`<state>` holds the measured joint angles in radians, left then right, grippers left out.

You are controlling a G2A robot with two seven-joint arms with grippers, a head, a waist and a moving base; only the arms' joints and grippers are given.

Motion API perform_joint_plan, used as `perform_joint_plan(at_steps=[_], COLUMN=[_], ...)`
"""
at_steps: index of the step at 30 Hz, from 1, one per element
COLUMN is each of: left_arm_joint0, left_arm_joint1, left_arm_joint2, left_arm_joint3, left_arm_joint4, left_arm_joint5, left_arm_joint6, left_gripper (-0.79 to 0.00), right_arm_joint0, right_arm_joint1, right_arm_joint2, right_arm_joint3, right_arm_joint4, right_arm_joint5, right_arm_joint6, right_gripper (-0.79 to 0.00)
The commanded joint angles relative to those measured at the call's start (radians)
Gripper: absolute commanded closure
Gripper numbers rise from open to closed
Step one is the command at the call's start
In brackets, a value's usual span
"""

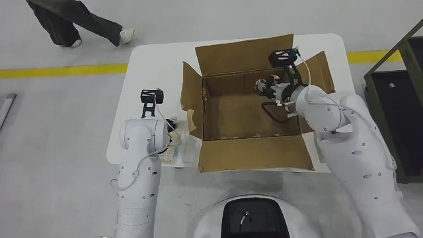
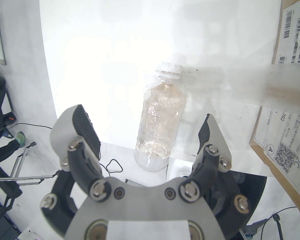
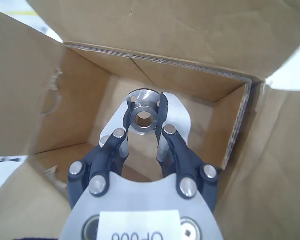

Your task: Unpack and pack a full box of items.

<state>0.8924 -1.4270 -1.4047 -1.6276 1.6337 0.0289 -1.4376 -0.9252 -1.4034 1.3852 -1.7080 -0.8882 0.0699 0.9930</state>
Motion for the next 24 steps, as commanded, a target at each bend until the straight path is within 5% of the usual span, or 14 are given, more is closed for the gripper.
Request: perform_joint_plan(at_steps=[1, 8, 24], left_arm_joint0=[0.0, 0.0, 0.0], left_arm_joint1=[0.0, 0.0, 0.0], left_arm_joint2=[0.0, 0.0, 0.0], left_arm_joint3=[0.0, 0.0, 0.0], left_arm_joint4=[0.0, 0.0, 0.0], left_arm_joint5=[0.0, 0.0, 0.0], left_arm_joint6=[0.0, 0.0, 0.0], left_gripper=[-0.785, -0.785, -0.785], right_arm_joint0=[-0.048, -0.161, -0.177], right_arm_joint1=[0.004, 0.012, 0.016], right_arm_joint2=[0.054, 0.138, 0.137], right_arm_joint3=[-0.032, -0.09, -0.099], right_arm_joint4=[0.119, 0.354, 0.352], right_arm_joint5=[-0.025, -0.091, -0.118], right_arm_joint6=[-0.011, -0.067, -0.088], right_gripper=[0.0, 0.0, 0.0])
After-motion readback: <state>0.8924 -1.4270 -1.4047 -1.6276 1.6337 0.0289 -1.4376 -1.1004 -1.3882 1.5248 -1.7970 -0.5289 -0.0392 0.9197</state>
